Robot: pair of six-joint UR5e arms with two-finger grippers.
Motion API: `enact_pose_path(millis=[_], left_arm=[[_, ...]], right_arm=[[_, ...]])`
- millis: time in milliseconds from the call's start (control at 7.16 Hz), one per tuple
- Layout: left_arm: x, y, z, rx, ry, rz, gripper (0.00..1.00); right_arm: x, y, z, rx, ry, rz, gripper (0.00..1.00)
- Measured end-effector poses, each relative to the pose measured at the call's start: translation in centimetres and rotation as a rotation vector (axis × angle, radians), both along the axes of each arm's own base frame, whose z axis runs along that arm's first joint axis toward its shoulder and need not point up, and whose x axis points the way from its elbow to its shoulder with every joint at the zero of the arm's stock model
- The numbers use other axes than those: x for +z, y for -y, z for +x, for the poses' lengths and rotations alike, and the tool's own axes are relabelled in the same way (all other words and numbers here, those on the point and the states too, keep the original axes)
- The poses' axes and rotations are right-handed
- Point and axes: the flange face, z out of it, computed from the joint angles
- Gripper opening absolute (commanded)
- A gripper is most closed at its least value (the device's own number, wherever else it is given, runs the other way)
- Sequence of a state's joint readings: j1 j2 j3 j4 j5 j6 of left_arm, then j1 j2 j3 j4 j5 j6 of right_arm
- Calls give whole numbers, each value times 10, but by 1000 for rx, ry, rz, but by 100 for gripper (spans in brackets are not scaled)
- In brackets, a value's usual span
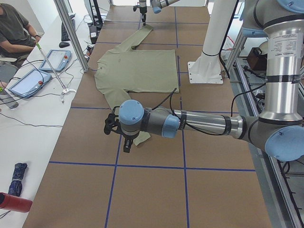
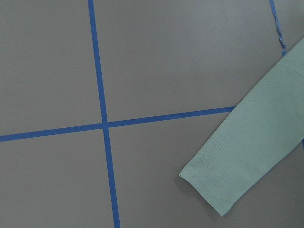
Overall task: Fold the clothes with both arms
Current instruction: 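Grasp the sleeve cuff with the right gripper and lift it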
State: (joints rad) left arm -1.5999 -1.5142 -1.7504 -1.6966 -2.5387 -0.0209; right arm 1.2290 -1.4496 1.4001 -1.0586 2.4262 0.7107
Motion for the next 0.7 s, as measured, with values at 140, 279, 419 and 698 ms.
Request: enact_pose_path(millis=[140, 279, 419, 698], left_arm=[[-6, 0, 0, 0, 0, 11, 100], [-10, 0, 0, 1, -5, 18, 100], [-13, -1, 1, 3, -14, 22, 100], [-15, -1, 2, 8, -33, 23, 100]], right_arm=[[-51, -2, -19, 39, 43, -18, 0], [-108, -2, -50, 73, 90, -49, 0], [-173, 4, -93, 107, 143, -94, 0], [-332, 21, -210, 213, 196, -164, 0]])
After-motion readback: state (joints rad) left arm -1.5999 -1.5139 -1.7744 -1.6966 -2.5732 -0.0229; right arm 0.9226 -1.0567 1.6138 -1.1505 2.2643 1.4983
